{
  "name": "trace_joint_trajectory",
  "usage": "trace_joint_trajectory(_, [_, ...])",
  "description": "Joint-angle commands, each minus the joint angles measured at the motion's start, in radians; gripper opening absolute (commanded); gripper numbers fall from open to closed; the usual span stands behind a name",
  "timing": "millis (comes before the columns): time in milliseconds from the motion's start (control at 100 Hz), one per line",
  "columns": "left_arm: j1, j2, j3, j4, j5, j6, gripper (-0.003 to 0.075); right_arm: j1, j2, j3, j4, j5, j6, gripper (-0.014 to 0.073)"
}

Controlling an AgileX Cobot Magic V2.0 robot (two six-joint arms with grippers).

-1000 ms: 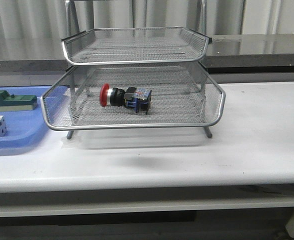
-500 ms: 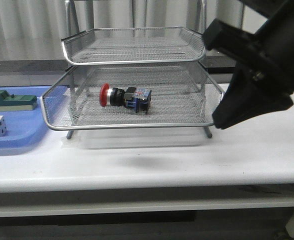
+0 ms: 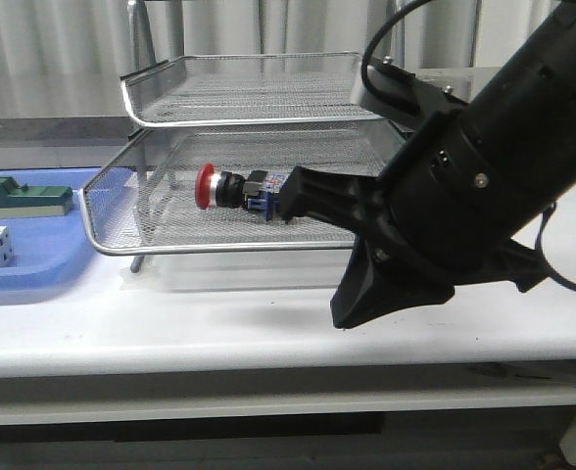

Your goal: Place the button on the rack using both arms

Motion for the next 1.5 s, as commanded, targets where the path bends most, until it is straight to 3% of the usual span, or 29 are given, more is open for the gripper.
trace_joint_trajectory(0, [0.0, 0.007, -0.026, -0.014, -0.069, -0.012, -0.0021, 0.01, -0.008, -0.032, 0.017, -0.082, -0.016, -0.0069])
trace_joint_trajectory(810, [0.0, 0.007, -0.026, -0.014, -0.069, -0.012, -0.0021, 0.005, 0.161, -0.231, 0.008, -0.128, -0.052, -0.0069])
trace_joint_trajectory(1490, [0.0, 0.007, -0.026, -0.014, -0.069, -0.012, -0.0021, -0.1, 0.269, -0.411, 0.007, -0.17, -0.102, -0.0069])
